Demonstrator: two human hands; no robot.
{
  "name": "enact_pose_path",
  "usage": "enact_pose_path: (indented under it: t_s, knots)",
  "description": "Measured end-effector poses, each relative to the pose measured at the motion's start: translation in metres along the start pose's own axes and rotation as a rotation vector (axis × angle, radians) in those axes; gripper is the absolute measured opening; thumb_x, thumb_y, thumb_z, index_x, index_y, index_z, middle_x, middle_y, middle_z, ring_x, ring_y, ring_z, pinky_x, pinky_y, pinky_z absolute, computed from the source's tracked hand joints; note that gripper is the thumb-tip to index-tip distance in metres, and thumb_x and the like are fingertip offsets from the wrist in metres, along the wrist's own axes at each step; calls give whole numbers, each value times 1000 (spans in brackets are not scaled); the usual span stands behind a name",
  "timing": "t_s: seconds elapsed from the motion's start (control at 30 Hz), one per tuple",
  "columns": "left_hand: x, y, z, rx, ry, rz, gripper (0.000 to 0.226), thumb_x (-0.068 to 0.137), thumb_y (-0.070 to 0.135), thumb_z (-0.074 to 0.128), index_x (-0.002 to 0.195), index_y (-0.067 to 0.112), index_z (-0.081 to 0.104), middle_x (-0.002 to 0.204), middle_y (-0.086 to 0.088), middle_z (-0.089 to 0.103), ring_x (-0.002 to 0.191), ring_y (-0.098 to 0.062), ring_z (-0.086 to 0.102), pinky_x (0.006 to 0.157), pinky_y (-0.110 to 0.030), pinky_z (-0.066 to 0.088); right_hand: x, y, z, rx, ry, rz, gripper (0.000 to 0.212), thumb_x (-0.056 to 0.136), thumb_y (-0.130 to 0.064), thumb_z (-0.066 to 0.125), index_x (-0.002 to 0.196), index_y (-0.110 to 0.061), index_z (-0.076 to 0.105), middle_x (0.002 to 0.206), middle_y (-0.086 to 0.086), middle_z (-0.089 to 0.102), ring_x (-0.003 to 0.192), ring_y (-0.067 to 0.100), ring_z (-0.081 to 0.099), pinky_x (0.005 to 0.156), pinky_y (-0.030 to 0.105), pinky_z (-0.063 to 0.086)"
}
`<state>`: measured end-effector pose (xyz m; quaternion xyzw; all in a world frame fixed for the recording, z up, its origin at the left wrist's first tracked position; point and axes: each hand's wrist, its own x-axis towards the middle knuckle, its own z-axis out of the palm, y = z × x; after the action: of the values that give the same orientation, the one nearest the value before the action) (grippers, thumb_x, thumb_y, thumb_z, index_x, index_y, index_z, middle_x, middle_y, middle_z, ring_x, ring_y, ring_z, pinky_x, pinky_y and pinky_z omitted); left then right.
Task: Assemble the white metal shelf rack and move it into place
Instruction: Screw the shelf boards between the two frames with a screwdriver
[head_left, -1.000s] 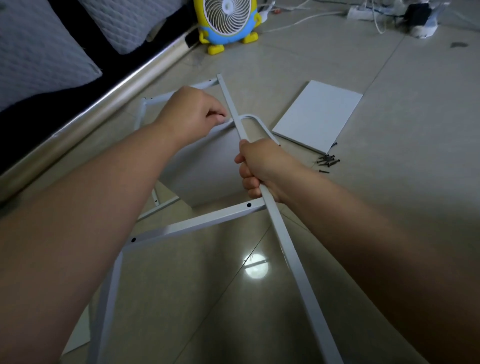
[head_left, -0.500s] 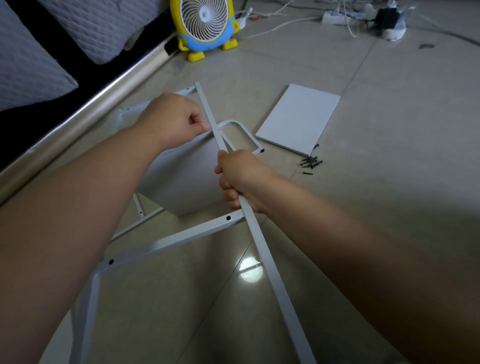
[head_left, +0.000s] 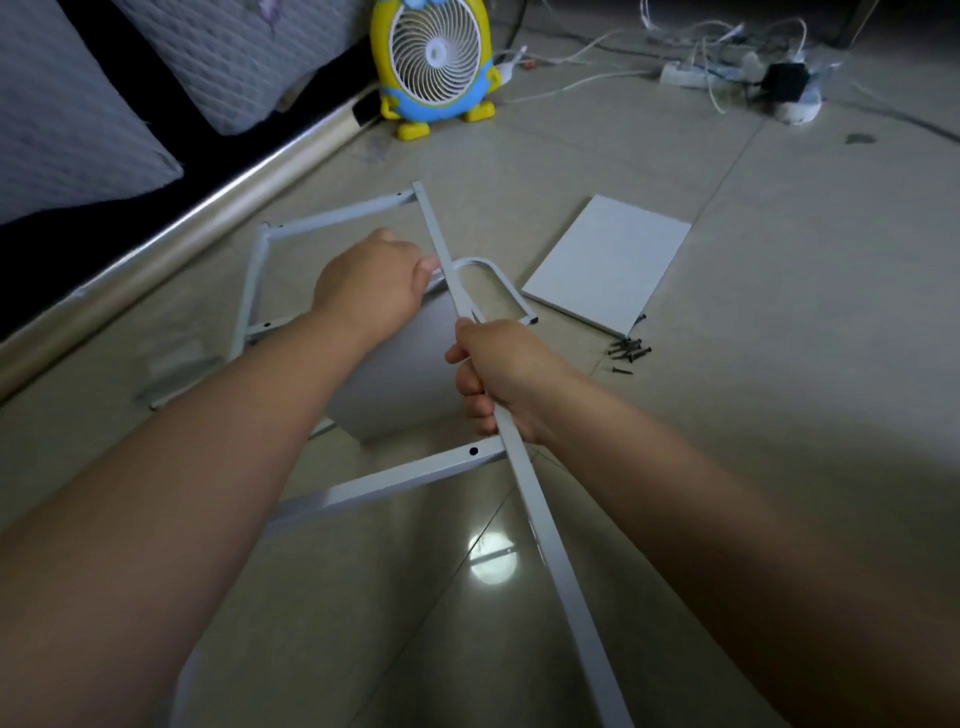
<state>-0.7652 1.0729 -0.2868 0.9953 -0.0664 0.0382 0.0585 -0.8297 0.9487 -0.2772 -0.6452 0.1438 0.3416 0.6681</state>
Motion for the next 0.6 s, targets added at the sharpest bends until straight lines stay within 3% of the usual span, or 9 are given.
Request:
enact_pose_path:
  t_s: [0.07, 0.13, 0.37, 0.6]
  knots:
    - [1, -1, -1, 40, -45, 8, 35, 99, 26, 34, 106, 0, 57, 115, -20, 44, 102, -35, 49, 78, -38, 38, 0, 0, 1, 5, -3, -6, 33, 100, -30, 27, 75, -12, 38, 53, 4, 31, 21, 8, 25, 32, 7, 25]
    - [2, -3, -4, 93, -92, 50, 32, 99, 25, 34, 110, 1, 53, 118, -18, 40, 104, -33, 46, 75, -36, 34, -1, 0, 2, 10, -2, -10, 33, 100, -30, 28, 74, -13, 37, 53, 4, 31, 21, 8, 25, 32, 7, 25]
    - [8, -7, -15, 222, -144, 230, 26, 97, 21, 42, 100, -3, 54, 110, -17, 44, 95, -34, 48, 72, -38, 35, 2, 0, 2, 13, 6, -13, 32, 100, -30, 28, 75, -13, 38, 53, 3, 32, 21, 7, 26, 32, 6, 26]
    - [24, -8, -29, 165, -288, 324, 21, 93, 17, 51, 92, -2, 60, 97, -9, 46, 93, -30, 50, 75, -31, 34, 4, 0, 1, -10, 8, -9, 32, 100, -31, 28, 76, -13, 39, 52, 3, 33, 27, 9, 28, 33, 8, 26]
